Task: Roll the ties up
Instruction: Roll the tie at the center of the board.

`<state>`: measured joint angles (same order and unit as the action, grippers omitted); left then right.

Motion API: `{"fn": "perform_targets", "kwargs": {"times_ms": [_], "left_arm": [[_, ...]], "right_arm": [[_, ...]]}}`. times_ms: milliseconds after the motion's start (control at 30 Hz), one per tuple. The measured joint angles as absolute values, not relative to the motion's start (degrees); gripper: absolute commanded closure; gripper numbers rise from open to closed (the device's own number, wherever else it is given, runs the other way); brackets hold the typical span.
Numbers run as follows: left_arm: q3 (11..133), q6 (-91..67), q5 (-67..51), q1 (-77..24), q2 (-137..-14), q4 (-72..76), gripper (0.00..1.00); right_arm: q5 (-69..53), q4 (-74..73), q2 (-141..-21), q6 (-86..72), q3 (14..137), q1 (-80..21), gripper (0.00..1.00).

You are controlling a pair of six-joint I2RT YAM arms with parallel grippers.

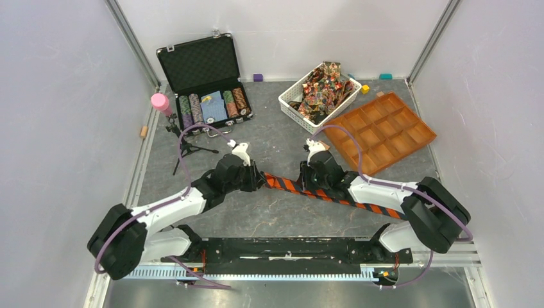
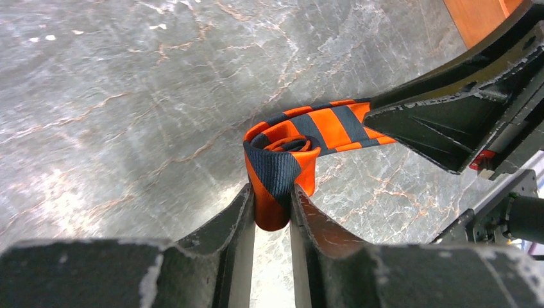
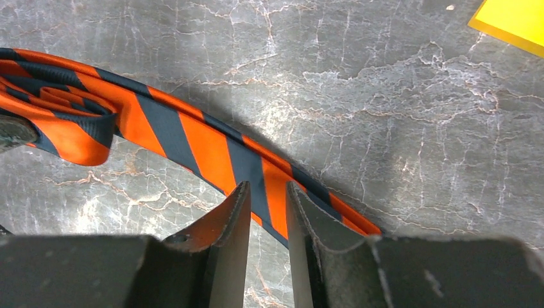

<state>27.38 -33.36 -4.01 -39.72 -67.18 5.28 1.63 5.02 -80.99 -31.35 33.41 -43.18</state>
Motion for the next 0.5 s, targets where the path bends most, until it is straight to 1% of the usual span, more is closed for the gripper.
{"fn": "perform_targets", "kwargs": {"times_ms": [233, 367, 500], "left_arm": [[27.5, -33.6, 1.7, -39.7, -61.6, -4.0, 0.71], [29.0, -33.5, 5.1, -39.7, -61.5, -10.3, 0.71], [33.4, -32.9, 9.2, -39.7, -63.0, -16.2, 0.72]], "right_arm": [[0.6, 4.5, -77.7, -31.1, 32.9, -43.2, 0.67], [0.2, 3.7, -74.5, -31.1, 32.9, -43.2, 0.66], [0.3, 2.1, -71.2, -30.8, 32.8, -43.2, 0.65]]}}
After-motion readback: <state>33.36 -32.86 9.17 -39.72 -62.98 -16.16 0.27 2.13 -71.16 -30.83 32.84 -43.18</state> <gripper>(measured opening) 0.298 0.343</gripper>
